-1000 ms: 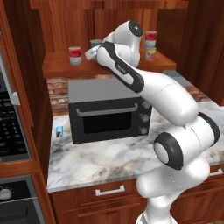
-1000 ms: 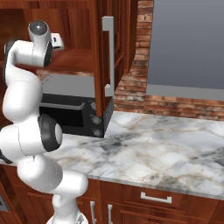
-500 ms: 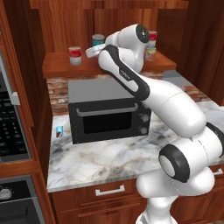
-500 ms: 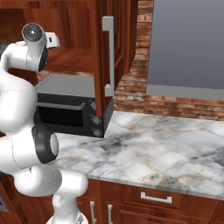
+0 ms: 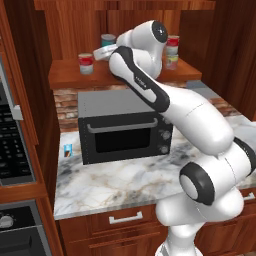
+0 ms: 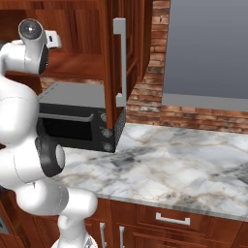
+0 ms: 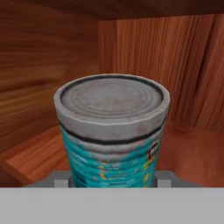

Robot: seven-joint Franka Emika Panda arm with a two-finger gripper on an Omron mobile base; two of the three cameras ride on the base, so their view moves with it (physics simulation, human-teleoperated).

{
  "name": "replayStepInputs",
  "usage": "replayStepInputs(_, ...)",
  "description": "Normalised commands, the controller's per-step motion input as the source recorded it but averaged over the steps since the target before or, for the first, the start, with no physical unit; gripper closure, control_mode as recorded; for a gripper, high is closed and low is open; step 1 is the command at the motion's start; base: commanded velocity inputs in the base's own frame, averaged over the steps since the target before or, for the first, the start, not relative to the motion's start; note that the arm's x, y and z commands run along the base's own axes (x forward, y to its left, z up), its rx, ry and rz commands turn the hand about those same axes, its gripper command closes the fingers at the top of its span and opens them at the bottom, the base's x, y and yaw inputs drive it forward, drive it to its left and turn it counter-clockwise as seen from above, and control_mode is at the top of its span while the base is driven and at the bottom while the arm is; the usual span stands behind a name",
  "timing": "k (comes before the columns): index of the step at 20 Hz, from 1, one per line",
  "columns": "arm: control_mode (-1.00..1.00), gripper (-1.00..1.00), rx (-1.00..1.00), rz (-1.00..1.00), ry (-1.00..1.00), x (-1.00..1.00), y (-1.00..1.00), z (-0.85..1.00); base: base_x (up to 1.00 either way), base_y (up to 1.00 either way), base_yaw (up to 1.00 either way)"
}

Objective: Stack two cans on top of the other two cans in the cabinet.

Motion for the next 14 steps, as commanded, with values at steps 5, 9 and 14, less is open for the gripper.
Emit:
replayStepInputs(5,-1.00,1.00,0.00,0.00,0.00,0.10,0.29,0.02,0.00,0.00,0.00)
replayStepInputs(9,-1.00,1.00,0.00,0.00,0.00,0.11,0.19,0.06,0.00,0.00,0.00)
replayStepInputs(14,-1.00,1.00,0.00,0.00,0.02,0.11,0.13,0.08,0.00,0.00,0.00)
